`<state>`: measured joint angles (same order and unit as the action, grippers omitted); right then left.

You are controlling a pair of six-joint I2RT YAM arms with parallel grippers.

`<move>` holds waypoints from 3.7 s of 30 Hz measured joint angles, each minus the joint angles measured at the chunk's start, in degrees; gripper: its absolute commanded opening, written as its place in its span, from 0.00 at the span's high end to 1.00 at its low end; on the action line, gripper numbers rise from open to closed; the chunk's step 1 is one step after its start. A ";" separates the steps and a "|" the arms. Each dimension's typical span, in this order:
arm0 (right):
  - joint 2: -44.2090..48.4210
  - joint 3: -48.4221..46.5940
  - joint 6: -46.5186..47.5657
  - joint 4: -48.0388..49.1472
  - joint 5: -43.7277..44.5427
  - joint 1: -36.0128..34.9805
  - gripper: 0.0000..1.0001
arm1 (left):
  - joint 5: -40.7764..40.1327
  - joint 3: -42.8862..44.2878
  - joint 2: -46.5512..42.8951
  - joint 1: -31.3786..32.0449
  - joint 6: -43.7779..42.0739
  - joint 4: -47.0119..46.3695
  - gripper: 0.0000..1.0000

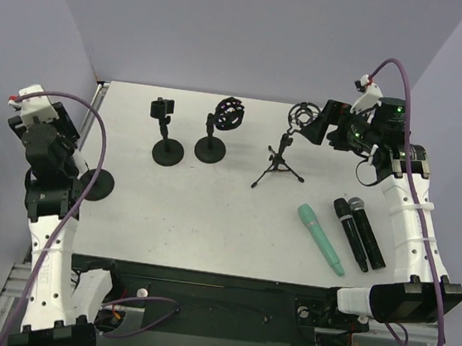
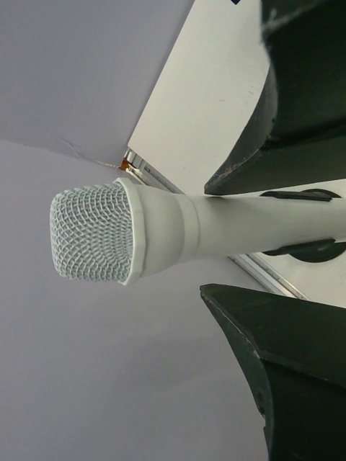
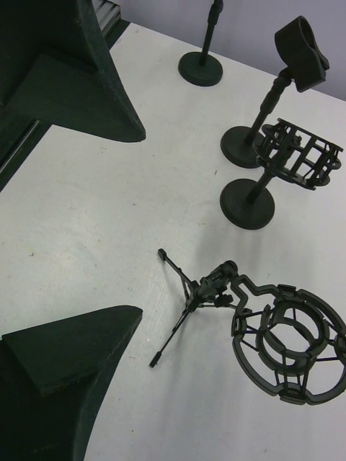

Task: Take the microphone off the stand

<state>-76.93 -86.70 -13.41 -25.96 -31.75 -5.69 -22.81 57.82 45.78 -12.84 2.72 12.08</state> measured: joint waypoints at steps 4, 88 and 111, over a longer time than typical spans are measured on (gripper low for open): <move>0.00 0.04 0.00 0.04 -0.57 0.02 0.12 | -0.17 0.00 4.50 0.00 0.28 -4.22 0.71; -22.51 -1.60 19.71 26.45 -24.72 -27.54 0.21 | 68.78 15.39 24.76 30.73 -8.76 -0.66 1.00; -26.97 -1.31 12.28 34.18 -26.69 -29.97 1.00 | 70.60 24.24 27.89 24.98 -4.55 4.15 1.00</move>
<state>-103.90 -88.01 -1.13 8.23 -58.43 -35.66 47.79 82.06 73.67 12.14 -1.83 16.23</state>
